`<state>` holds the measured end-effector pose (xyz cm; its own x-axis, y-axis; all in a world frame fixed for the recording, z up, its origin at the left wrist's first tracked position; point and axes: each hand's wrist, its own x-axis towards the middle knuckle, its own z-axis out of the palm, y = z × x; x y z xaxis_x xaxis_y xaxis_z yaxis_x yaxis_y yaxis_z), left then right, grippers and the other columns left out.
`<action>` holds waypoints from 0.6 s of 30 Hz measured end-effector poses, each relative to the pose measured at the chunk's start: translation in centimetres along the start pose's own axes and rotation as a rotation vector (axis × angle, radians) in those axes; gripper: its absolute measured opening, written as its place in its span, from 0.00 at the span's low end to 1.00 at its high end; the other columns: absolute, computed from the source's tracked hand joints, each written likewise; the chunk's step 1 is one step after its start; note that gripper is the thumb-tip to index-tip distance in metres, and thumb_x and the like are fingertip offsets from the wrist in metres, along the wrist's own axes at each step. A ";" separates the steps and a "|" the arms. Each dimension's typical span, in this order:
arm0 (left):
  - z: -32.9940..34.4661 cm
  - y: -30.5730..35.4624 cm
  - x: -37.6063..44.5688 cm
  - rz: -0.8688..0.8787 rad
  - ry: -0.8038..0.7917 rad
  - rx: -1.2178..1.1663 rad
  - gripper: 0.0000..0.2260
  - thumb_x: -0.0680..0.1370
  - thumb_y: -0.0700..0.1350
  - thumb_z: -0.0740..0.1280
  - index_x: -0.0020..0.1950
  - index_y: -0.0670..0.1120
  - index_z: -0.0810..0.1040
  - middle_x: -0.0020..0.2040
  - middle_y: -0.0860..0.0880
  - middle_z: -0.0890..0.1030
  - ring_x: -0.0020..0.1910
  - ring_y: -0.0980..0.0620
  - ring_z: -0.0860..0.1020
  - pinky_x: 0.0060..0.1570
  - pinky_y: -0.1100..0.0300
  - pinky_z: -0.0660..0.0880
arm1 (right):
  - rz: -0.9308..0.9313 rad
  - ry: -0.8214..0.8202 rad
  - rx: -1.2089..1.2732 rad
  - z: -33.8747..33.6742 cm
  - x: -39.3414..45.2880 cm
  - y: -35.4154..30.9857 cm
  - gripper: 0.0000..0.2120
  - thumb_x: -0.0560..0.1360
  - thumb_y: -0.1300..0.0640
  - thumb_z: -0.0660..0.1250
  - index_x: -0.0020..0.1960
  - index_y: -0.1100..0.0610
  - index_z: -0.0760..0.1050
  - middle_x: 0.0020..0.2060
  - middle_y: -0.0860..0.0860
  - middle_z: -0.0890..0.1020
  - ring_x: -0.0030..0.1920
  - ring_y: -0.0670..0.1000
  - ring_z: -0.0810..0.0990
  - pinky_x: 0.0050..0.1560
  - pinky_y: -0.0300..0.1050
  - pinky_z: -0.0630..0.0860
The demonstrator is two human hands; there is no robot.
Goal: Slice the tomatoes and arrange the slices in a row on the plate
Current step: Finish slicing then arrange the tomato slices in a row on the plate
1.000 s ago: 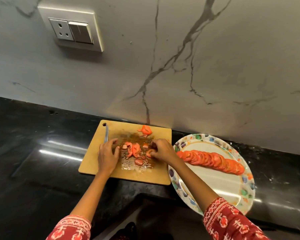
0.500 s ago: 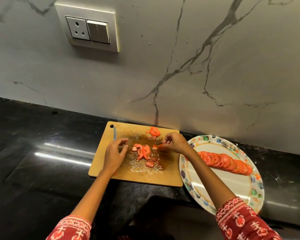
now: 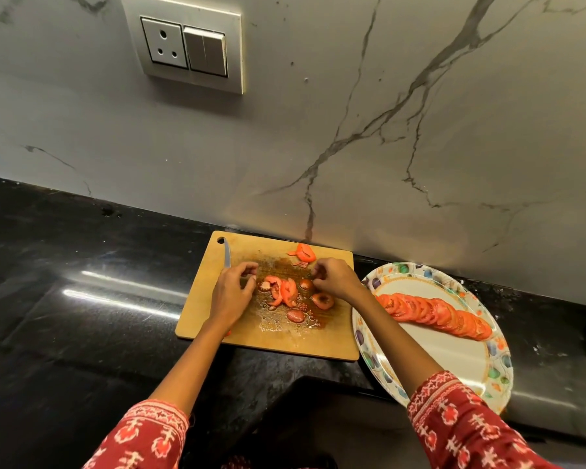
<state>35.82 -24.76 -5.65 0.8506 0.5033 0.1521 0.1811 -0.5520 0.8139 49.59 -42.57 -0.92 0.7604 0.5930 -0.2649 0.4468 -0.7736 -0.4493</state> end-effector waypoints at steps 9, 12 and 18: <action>-0.2 0.0 0.3 -0.008 -0.008 0.012 0.12 0.75 0.37 0.66 0.58 0.46 0.77 0.51 0.49 0.81 0.54 0.51 0.76 0.54 0.53 0.75 | 0.102 0.267 0.063 0.4 2.4 -1.1 0.11 0.76 0.56 0.65 0.56 0.59 0.76 0.51 0.55 0.80 0.51 0.55 0.79 0.45 0.45 0.74; -0.3 -0.1 0.5 -0.019 -0.026 0.035 0.13 0.75 0.38 0.66 0.59 0.46 0.77 0.51 0.49 0.80 0.54 0.51 0.75 0.54 0.51 0.75 | 0.203 0.291 0.144 0.3 3.6 -2.0 0.09 0.76 0.55 0.65 0.53 0.59 0.76 0.49 0.56 0.81 0.50 0.56 0.78 0.42 0.45 0.72; -0.3 -0.4 0.5 0.002 -0.028 0.042 0.13 0.75 0.38 0.67 0.59 0.47 0.77 0.51 0.49 0.81 0.54 0.50 0.75 0.52 0.49 0.76 | 0.305 0.124 0.307 0.5 5.0 -2.5 0.05 0.71 0.59 0.72 0.39 0.56 0.77 0.42 0.55 0.80 0.47 0.54 0.80 0.50 0.53 0.80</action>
<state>36.02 -24.06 -5.70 0.8645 0.4836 0.1371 0.1995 -0.5805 0.7895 52.06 -37.53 -1.57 0.8947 0.3021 -0.3291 0.0466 -0.7958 -0.6038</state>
